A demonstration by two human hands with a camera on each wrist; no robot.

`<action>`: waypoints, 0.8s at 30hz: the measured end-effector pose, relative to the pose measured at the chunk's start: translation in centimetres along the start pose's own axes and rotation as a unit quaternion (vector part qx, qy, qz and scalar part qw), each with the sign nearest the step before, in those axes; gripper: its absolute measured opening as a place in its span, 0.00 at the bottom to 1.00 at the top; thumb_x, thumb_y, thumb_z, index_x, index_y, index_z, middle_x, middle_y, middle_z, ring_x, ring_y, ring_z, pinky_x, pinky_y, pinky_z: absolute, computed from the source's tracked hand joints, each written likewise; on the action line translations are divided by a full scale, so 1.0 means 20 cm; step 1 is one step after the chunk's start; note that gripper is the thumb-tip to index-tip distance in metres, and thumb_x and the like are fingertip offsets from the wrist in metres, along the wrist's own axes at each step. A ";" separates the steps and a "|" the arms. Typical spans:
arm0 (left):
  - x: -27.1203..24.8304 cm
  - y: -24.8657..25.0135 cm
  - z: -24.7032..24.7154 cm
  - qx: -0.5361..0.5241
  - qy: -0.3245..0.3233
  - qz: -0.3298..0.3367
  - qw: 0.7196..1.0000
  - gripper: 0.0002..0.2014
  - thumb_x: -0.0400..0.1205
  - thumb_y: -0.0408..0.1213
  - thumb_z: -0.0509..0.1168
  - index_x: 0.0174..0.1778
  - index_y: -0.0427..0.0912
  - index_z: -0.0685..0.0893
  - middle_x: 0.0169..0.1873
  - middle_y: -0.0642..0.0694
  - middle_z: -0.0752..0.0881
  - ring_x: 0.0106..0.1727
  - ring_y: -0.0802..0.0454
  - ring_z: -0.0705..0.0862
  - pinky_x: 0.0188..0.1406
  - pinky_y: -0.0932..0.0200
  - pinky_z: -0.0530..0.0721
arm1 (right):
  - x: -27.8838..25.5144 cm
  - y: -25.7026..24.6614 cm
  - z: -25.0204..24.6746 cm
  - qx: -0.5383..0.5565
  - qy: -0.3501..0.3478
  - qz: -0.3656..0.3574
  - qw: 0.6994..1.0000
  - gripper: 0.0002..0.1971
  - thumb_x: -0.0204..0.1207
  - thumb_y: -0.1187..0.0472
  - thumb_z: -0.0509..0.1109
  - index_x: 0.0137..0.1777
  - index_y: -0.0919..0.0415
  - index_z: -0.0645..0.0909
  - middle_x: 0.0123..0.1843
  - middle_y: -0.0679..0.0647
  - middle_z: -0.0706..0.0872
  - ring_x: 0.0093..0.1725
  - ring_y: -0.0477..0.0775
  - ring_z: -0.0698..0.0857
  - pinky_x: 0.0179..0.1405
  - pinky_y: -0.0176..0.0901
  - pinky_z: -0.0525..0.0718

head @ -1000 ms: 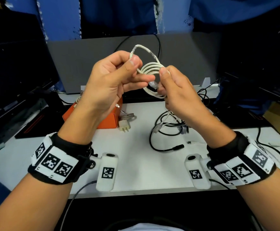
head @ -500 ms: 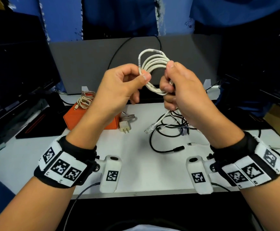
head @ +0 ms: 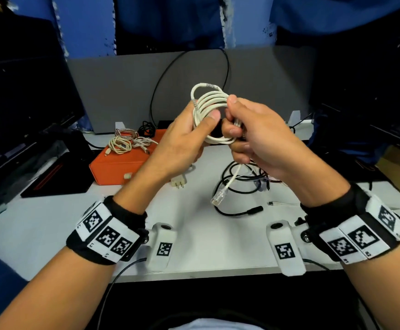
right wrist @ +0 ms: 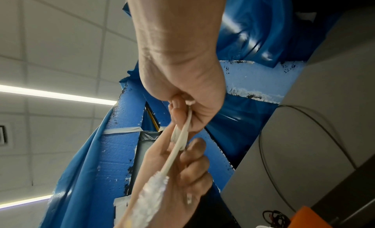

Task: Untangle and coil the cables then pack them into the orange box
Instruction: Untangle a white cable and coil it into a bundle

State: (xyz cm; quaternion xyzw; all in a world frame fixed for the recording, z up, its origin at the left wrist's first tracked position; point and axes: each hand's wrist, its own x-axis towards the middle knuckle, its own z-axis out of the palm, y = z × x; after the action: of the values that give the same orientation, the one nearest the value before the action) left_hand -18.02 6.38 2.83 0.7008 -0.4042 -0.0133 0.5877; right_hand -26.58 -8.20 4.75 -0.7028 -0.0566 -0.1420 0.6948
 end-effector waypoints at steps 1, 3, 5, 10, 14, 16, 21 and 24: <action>-0.01 0.00 0.01 -0.021 -0.008 -0.024 0.999 0.15 0.93 0.53 0.53 0.58 0.49 0.80 0.27 0.49 0.66 0.24 0.56 0.61 0.21 0.60 0.57 | 0.01 0.00 -0.02 0.025 0.017 -0.002 1.000 0.18 0.94 0.49 0.54 0.41 0.54 0.70 0.29 0.47 0.68 0.22 0.46 0.59 0.20 0.39 0.63; -0.03 0.01 0.04 -0.075 -0.031 -0.070 0.994 0.27 0.89 0.62 0.45 0.53 0.43 0.79 0.26 0.48 0.60 0.25 0.56 0.55 0.22 0.62 0.53 | 0.04 -0.01 -0.06 0.099 0.072 -0.014 0.992 0.17 0.93 0.49 0.56 0.41 0.52 0.69 0.28 0.45 0.66 0.22 0.45 0.56 0.19 0.38 0.60; -0.04 0.01 0.08 -0.102 -0.052 -0.082 0.990 0.31 0.86 0.65 0.44 0.49 0.40 0.77 0.25 0.49 0.58 0.24 0.56 0.53 0.22 0.64 0.54 | 0.05 -0.01 -0.07 0.128 0.108 -0.025 0.986 0.17 0.93 0.49 0.57 0.41 0.52 0.69 0.27 0.45 0.66 0.22 0.45 0.55 0.19 0.39 0.58; -0.02 0.01 0.07 -0.023 -0.078 -0.084 0.993 0.34 0.93 0.57 0.41 0.50 0.33 0.83 0.26 0.38 0.78 0.27 0.47 0.77 0.30 0.56 0.76 | 0.06 -0.02 -0.12 0.098 0.083 -0.020 0.992 0.17 0.93 0.49 0.57 0.41 0.52 0.68 0.28 0.46 0.65 0.22 0.45 0.54 0.21 0.39 0.56; -0.01 0.07 0.04 -0.022 -0.011 -0.020 0.999 0.25 0.94 0.53 0.45 0.69 0.42 0.82 0.53 0.39 0.92 0.56 0.49 0.92 0.63 0.51 0.88 | 0.06 -0.01 -0.15 0.055 0.035 0.008 0.998 0.17 0.93 0.48 0.57 0.41 0.52 0.69 0.29 0.47 0.65 0.22 0.45 0.55 0.21 0.38 0.57; -0.01 0.08 0.03 0.008 0.015 0.015 1.000 0.19 0.94 0.49 0.51 0.65 0.41 0.82 0.48 0.42 0.92 0.51 0.47 0.93 0.57 0.48 0.90 | 0.05 0.01 -0.13 0.035 0.011 0.017 0.999 0.17 0.93 0.48 0.57 0.42 0.52 0.69 0.29 0.47 0.65 0.23 0.46 0.55 0.22 0.39 0.57; -0.02 0.08 -0.03 0.119 0.006 0.012 0.993 0.13 0.94 0.43 0.53 0.56 0.39 0.78 0.39 0.46 0.89 0.36 0.47 0.93 0.40 0.51 0.90 | 0.04 0.03 -0.08 0.044 -0.029 0.041 0.998 0.16 0.93 0.48 0.58 0.44 0.56 0.71 0.30 0.49 0.70 0.24 0.47 0.59 0.22 0.39 0.63; -0.02 0.08 -0.05 0.204 0.011 0.023 0.979 0.13 0.94 0.44 0.51 0.54 0.40 0.76 0.39 0.47 0.88 0.33 0.54 0.91 0.36 0.56 0.87 | 0.05 0.05 -0.08 0.062 -0.050 0.050 0.996 0.17 0.93 0.51 0.56 0.49 0.60 0.77 0.33 0.53 0.74 0.25 0.49 0.62 0.24 0.41 0.64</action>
State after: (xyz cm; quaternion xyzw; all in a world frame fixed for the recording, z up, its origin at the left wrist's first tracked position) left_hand -18.68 7.48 4.32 0.7967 -0.4074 0.0905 0.4371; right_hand -25.58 -9.84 4.11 -0.6664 -0.0642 -0.0679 0.7397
